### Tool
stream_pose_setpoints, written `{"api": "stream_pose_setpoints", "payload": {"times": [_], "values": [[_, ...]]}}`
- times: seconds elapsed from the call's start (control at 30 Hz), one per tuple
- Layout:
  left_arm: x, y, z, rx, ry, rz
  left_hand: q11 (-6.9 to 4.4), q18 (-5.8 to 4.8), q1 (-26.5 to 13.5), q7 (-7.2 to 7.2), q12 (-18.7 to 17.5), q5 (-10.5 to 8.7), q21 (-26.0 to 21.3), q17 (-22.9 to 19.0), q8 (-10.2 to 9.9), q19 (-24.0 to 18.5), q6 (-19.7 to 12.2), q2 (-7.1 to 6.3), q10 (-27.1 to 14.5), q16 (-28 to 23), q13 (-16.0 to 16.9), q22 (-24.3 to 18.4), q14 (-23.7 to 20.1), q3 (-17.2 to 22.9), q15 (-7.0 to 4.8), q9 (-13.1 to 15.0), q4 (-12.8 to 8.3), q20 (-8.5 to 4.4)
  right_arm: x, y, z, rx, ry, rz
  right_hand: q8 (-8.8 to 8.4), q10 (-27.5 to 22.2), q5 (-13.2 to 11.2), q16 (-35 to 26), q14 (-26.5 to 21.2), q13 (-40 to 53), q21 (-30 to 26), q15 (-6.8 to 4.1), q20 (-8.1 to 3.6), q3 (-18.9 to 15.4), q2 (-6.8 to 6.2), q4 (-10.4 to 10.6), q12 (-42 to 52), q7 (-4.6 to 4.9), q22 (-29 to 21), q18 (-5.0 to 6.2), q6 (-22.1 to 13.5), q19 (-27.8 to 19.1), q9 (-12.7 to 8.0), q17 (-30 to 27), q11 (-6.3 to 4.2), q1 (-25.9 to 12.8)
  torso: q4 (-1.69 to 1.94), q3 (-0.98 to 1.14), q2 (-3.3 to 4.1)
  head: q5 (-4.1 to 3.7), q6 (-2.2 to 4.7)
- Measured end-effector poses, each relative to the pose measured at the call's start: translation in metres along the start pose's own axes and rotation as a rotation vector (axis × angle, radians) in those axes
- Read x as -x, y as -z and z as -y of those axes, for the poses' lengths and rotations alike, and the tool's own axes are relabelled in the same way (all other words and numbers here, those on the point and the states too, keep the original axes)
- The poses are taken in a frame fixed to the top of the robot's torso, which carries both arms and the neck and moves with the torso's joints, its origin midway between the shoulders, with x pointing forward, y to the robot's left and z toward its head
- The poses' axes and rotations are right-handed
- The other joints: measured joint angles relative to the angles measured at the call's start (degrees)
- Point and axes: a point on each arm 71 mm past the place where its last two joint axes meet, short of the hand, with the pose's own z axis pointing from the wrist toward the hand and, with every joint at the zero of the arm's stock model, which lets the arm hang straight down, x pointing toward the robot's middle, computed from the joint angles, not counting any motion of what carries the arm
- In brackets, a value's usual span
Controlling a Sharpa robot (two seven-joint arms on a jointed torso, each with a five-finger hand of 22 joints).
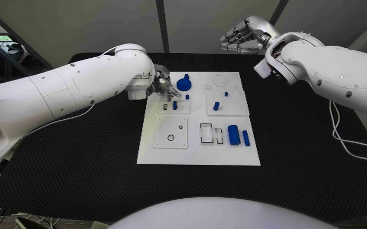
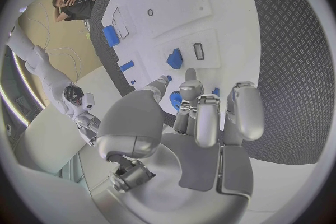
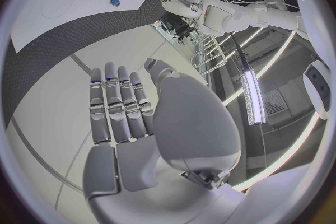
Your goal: Assemble the parts on the task board
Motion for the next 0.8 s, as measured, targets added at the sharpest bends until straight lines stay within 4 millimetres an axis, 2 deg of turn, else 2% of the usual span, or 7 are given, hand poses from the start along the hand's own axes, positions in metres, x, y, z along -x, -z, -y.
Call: {"api": "stream_pose_setpoints", "payload": {"times": [0.17,0.4,0.67,0.8], "values": [[-0.0026,-0.0016,0.0052,-0.005,-0.017,-0.015,-0.19,0.00,0.01,-0.41,0.03,0.00,0.22,0.00,0.00,0.09,0.82,0.01,0.19,0.00,0.08,0.00,-0.19,-0.16,-0.18,-0.07,-0.16,0.09,-0.0006,-0.0005,-0.0004,0.000,0.000,-0.001,0.00,0.00,0.00,0.00,0.00,0.00,0.00,0.00,0.00,0.00,0.00,0.00,0.00,0.00,0.00,0.00,0.00,0.00,0.00,0.00,0.00,0.00,-0.01,0.01,0.01,-0.04,-0.19],[-0.0036,-0.0036,0.0066,-0.001,-0.028,-0.032,-0.41,0.01,0.68,-0.83,0.03,0.00,0.22,0.00,0.00,0.30,1.64,0.68,0.41,0.00,0.08,-0.01,0.01,-0.32,-0.38,-0.07,-0.32,-0.11,-0.0010,-0.0008,-0.0006,0.000,-0.001,-0.001,0.00,0.00,0.00,0.00,0.00,0.00,0.00,0.00,0.00,0.00,0.00,0.00,0.00,0.00,0.00,0.00,0.00,0.00,0.00,0.00,0.00,0.00,0.00,0.01,-0.02,-0.33,-0.26],[-0.0045,-0.0046,0.0077,-0.001,-0.036,-0.047,-0.61,0.01,1.30,-1.13,0.26,0.00,0.22,0.00,0.90,0.50,2.35,1.26,0.61,0.00,0.17,-0.01,-0.19,0.00,-0.59,0.45,-0.96,-0.32,-0.0011,-0.0009,-0.0006,0.000,-0.001,-0.002,0.00,0.00,0.00,0.00,0.00,0.00,0.00,0.00,0.00,0.00,0.17,0.00,0.00,0.00,0.00,0.01,0.00,0.00,0.00,-0.05,0.00,-0.17,0.07,0.01,-0.04,-0.38,-0.45],[-0.0043,-0.0049,0.0066,0.002,-0.037,-0.051,-0.61,0.01,1.60,-1.13,0.26,0.00,0.22,0.00,0.90,0.50,2.35,0.97,0.61,0.00,0.17,-0.01,-0.07,0.24,-0.70,0.62,-1.20,-0.32,-0.0011,-0.0009,-0.0006,0.000,-0.001,-0.002,0.00,0.00,0.00,0.00,0.00,0.00,0.00,0.00,0.00,0.00,0.23,0.00,0.00,0.00,0.00,0.00,0.00,0.00,0.00,-0.05,0.00,-0.23,0.10,0.01,-0.07,-0.38,-0.45]]}}
